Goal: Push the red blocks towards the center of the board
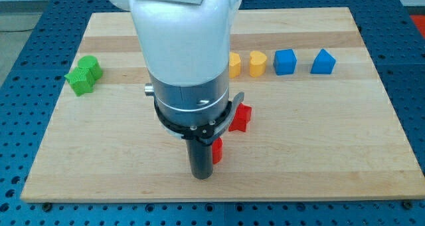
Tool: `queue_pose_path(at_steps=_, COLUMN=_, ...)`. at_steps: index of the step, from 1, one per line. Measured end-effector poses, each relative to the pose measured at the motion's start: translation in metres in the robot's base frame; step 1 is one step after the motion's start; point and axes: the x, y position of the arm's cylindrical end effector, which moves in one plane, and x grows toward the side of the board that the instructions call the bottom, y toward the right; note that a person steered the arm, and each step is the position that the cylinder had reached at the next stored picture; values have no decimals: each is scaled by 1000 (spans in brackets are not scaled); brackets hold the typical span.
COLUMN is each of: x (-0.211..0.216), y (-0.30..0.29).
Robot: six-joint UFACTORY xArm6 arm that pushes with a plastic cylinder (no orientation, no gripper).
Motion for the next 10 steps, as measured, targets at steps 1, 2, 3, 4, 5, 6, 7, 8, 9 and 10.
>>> queue_pose_path(at_steps=1, x=1, y=17)
queue_pose_path(at_steps=2, x=1, y=31)
queue_pose_path(at_steps=3, x=-3, y=30)
queue_pose_path(at_steps=4, x=-15, y=19)
queue_pose_path(at_steps=5, x=-29, y=7)
queue_pose_path(at_steps=6, x=-38, y=2)
queue_pose_path(at_steps=7, x=-43, y=2)
queue_pose_path(at_steps=8, x=-45, y=2)
queue_pose_path(at_steps=9, x=-43, y=12)
queue_pose_path(at_steps=10, x=-43, y=17)
